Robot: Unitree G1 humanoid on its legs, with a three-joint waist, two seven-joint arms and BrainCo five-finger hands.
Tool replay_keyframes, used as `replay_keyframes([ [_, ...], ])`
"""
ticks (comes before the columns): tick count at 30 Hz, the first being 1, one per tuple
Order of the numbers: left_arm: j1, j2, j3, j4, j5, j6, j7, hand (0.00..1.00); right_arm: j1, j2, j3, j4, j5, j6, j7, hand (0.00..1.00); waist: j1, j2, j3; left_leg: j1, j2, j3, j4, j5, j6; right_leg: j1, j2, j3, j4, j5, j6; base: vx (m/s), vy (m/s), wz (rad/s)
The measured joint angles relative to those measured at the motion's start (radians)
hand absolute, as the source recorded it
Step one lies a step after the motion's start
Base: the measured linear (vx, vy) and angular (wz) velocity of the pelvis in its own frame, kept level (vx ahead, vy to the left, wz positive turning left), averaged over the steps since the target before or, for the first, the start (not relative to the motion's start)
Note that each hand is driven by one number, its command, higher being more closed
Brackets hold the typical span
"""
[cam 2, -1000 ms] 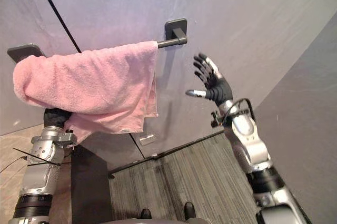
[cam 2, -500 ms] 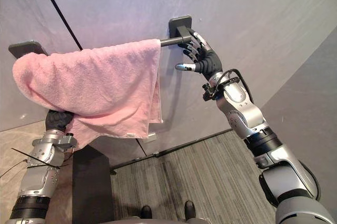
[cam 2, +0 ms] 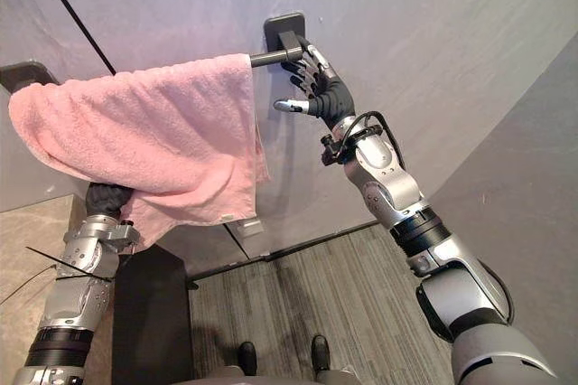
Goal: Organize washtable
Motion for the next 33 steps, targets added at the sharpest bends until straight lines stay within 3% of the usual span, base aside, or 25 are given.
replay_keyframes([
  [5,0.000,-0.023,0.004,0.000,0.001,0.000,0.001,1.00,0.012,0.003,-0.030,0.017,-0.029,0.002,0.000,0.00,0.017,0.000,0.000,0.000,0.004,0.001,0.002,0.002,-0.003,0.000,0.003,0.001,-0.001,0.004,-0.005,0.00,0.000,0.00],
  [10,0.014,-0.045,0.019,0.000,0.009,0.000,0.000,1.00,0.096,0.006,-0.084,0.017,-0.065,0.034,0.000,0.00,0.026,0.000,0.000,-0.001,0.002,0.000,0.001,0.002,-0.003,0.000,0.002,0.004,-0.001,0.004,-0.006,0.00,0.024,0.01],
  [17,0.022,-0.068,0.085,-0.003,0.024,0.000,0.001,1.00,0.154,-0.005,-0.295,0.005,-0.073,0.033,-0.043,0.00,0.032,-0.001,0.000,0.003,0.000,0.026,-0.002,0.002,-0.002,-0.009,0.003,0.029,0.000,0.005,-0.006,0.01,0.031,-0.11],
  [19,0.033,-0.069,0.086,-0.003,0.035,0.001,0.001,1.00,0.154,-0.005,-0.299,-0.007,-0.069,0.031,-0.045,0.00,0.017,-0.002,0.001,0.005,0.000,0.029,-0.002,0.002,-0.002,-0.009,0.003,0.030,0.000,0.005,-0.006,0.02,0.030,-0.05],
  [28,0.033,-0.077,0.086,-0.003,0.043,0.001,0.001,1.00,0.154,-0.001,-0.283,-0.007,-0.058,0.032,-0.039,0.00,0.024,-0.004,0.002,0.007,0.000,0.033,-0.002,0.002,-0.002,-0.009,0.003,0.033,-0.001,0.009,-0.005,0.00,0.009,-0.02],
  [33,0.031,-0.077,0.084,-0.003,0.041,0.001,0.002,1.00,0.120,0.001,-0.173,-0.007,-0.058,0.035,-0.019,0.00,0.035,-0.003,0.008,0.002,0.002,0.031,-0.001,0.002,-0.002,-0.013,0.004,0.031,-0.001,0.010,-0.006,0.00,0.000,0.00],
])
